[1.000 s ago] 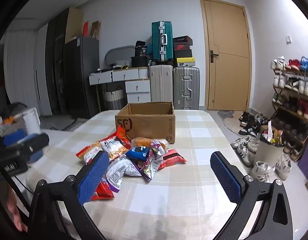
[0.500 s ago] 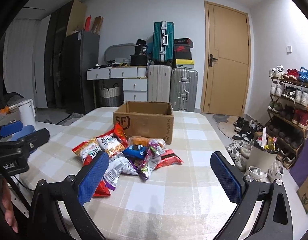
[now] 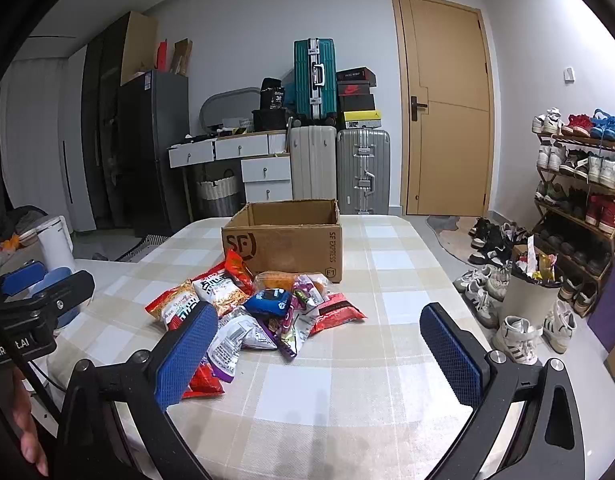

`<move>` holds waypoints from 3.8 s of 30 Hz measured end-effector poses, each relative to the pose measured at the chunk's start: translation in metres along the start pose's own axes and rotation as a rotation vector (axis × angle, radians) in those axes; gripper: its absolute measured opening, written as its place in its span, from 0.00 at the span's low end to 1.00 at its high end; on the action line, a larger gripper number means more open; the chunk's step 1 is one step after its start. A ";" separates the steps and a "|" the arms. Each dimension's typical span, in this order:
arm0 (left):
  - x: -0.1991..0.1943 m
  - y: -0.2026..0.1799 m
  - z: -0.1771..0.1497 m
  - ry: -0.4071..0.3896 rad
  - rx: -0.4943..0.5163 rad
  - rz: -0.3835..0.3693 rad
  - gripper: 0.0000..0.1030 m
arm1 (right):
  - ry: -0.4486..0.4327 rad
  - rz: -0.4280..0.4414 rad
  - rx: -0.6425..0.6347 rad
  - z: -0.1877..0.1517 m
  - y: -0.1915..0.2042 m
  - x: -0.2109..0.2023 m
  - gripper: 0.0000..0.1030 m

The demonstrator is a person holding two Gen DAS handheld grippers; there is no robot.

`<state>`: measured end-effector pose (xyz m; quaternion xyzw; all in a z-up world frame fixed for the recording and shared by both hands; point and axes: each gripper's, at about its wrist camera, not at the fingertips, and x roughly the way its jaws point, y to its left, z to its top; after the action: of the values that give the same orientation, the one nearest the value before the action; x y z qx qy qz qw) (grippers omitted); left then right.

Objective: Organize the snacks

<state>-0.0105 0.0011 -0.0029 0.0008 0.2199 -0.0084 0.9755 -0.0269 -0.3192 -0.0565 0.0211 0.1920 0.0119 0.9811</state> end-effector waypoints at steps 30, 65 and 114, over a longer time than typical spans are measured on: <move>-0.001 0.002 -0.002 0.004 0.000 0.001 0.99 | 0.051 0.017 0.033 0.002 -0.005 0.010 1.00; 0.138 -0.013 -0.032 0.372 -0.076 -0.217 0.95 | 0.283 0.194 -0.048 -0.001 -0.009 0.135 1.00; 0.171 -0.037 -0.057 0.472 -0.023 -0.315 0.31 | 0.416 0.253 -0.059 -0.012 -0.009 0.221 0.32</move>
<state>0.1193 -0.0384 -0.1276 -0.0425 0.4386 -0.1567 0.8839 0.1733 -0.3209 -0.1513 0.0136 0.3853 0.1444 0.9113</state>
